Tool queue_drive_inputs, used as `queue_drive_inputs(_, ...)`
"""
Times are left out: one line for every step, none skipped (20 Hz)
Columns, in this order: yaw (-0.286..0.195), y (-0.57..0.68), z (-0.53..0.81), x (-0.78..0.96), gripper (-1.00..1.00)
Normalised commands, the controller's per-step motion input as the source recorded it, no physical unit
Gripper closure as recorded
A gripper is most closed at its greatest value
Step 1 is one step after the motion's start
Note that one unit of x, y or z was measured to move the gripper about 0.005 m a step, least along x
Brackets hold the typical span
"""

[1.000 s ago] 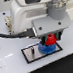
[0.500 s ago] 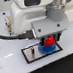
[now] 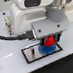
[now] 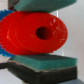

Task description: Insert the blue gear onto the right peg, followed by the red gear

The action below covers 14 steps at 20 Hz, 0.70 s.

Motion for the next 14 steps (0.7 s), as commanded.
queue_drive_inputs(0.0,-0.03,0.03,0.02,1.0)
queue_drive_inputs(0.0,-0.02,-0.03,0.04,1.0)
queue_drive_inputs(0.0,-0.04,-0.06,0.04,1.0)
queue_drive_inputs(0.0,0.01,-0.05,0.03,1.0)
queue_drive_inputs(0.0,0.01,-0.09,0.03,1.0)
queue_drive_inputs(0.0,0.0,0.06,0.0,1.0)
queue_drive_inputs(0.0,-0.03,0.29,0.0,1.0)
queue_drive_inputs(0.0,-0.07,0.37,0.0,1.0)
queue_drive_inputs(0.0,-0.08,0.37,0.0,1.0)
queue_drive_inputs(0.0,-0.11,0.28,0.0,1.0)
queue_drive_inputs(0.0,-0.01,0.04,0.03,1.0)
queue_drive_inputs(0.0,-0.01,-0.04,0.02,1.0)
queue_drive_inputs(0.0,-0.02,-0.01,0.01,1.0)
queue_drive_inputs(0.0,-0.02,0.05,0.01,1.0)
